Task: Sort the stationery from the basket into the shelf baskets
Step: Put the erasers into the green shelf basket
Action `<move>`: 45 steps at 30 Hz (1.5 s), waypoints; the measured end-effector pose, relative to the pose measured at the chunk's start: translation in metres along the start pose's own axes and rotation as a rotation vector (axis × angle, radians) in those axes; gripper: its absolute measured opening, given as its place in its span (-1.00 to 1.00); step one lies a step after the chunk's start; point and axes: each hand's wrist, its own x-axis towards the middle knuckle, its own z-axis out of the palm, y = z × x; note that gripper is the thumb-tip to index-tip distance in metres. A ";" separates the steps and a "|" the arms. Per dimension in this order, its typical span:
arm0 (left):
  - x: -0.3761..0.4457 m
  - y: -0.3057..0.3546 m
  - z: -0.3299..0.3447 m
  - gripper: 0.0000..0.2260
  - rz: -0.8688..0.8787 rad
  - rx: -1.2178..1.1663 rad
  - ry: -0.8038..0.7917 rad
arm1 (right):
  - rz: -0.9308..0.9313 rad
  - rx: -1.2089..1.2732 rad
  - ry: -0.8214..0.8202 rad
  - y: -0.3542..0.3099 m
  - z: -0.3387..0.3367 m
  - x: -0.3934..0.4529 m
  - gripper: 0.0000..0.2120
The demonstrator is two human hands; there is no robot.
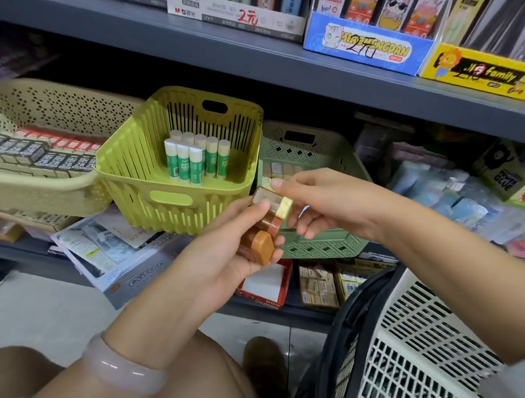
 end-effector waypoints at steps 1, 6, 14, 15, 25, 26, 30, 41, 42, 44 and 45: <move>0.000 0.000 0.000 -0.71 0.016 0.010 0.000 | 0.009 0.040 0.009 -0.001 0.001 0.001 -0.74; -0.001 0.003 -0.002 -0.68 0.054 -0.010 -0.008 | 0.069 0.342 -0.004 -0.001 0.001 0.004 -0.91; 0.002 0.000 0.000 -0.76 0.025 -0.045 0.060 | -0.054 0.312 0.383 0.011 -0.025 0.034 -0.90; 0.002 0.000 0.001 -0.76 0.013 -0.055 0.071 | -0.032 0.129 0.502 0.018 -0.031 0.044 -0.91; 0.000 -0.002 -0.002 -0.65 -0.018 -0.058 0.052 | 0.250 -0.437 0.457 0.042 -0.029 0.111 -0.71; 0.001 -0.002 -0.003 -0.65 -0.019 -0.060 0.056 | 0.218 -0.374 0.462 0.043 -0.028 0.114 -0.72; 0.002 -0.002 -0.004 -0.64 -0.017 -0.081 0.066 | 0.178 -0.226 0.471 0.048 -0.030 0.109 -0.77; 0.000 -0.002 -0.004 -0.65 -0.008 -0.118 0.091 | -0.124 -0.109 0.091 0.006 -0.002 0.006 -0.70; 0.000 -0.003 -0.004 -0.68 -0.002 -0.092 0.087 | -0.081 -0.105 0.048 0.006 0.000 -0.001 -0.68; -0.001 -0.005 -0.003 -0.75 0.014 -0.042 0.057 | -0.006 -0.034 -0.011 0.007 0.005 -0.009 -0.66; -0.002 -0.006 -0.003 -0.78 0.023 -0.032 0.037 | 0.011 0.017 -0.026 0.007 0.007 -0.011 -0.67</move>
